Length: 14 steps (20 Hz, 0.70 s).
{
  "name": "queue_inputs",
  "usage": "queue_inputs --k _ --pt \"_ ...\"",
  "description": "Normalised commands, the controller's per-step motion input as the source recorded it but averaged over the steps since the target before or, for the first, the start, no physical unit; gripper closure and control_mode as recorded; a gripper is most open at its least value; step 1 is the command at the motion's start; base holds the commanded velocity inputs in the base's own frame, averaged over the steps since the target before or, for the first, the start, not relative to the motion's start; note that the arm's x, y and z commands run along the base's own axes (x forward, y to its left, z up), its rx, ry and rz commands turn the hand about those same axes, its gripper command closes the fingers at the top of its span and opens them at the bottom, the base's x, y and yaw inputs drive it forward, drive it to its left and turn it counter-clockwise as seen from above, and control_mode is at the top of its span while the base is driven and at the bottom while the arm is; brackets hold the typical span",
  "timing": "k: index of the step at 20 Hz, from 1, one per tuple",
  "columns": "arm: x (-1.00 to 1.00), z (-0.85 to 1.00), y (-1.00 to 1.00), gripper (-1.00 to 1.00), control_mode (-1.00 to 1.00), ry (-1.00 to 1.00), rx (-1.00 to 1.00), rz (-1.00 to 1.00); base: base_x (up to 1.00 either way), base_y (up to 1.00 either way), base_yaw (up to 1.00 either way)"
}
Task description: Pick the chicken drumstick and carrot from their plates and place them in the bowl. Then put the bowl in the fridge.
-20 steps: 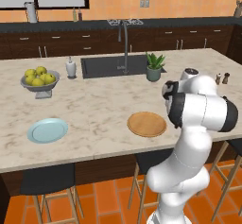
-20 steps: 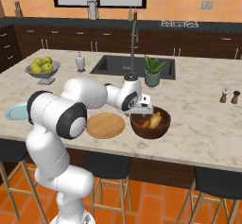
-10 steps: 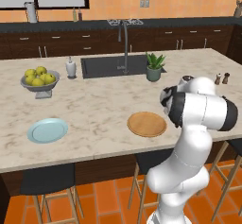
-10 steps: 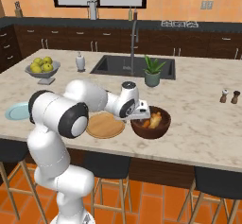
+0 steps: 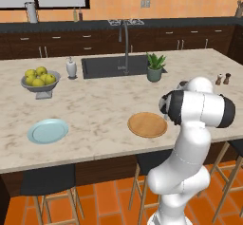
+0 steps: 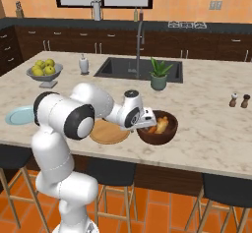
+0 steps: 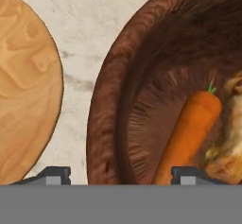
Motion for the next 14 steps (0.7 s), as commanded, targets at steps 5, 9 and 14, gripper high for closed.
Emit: queue_inputs --k 5,9,14 --pt "-0.04 -0.09 -0.06 1.0 -1.0 0.09 -0.03 0.11 0.0 0.0 0.0" --pt "-0.58 0.75 0.23 1.0 -1.0 0.03 -0.05 0.41 0.0 0.0 0.0" --pt "-0.85 1.0 0.8 1.0 -1.0 0.0 -0.17 0.5 0.0 0.0 0.0"
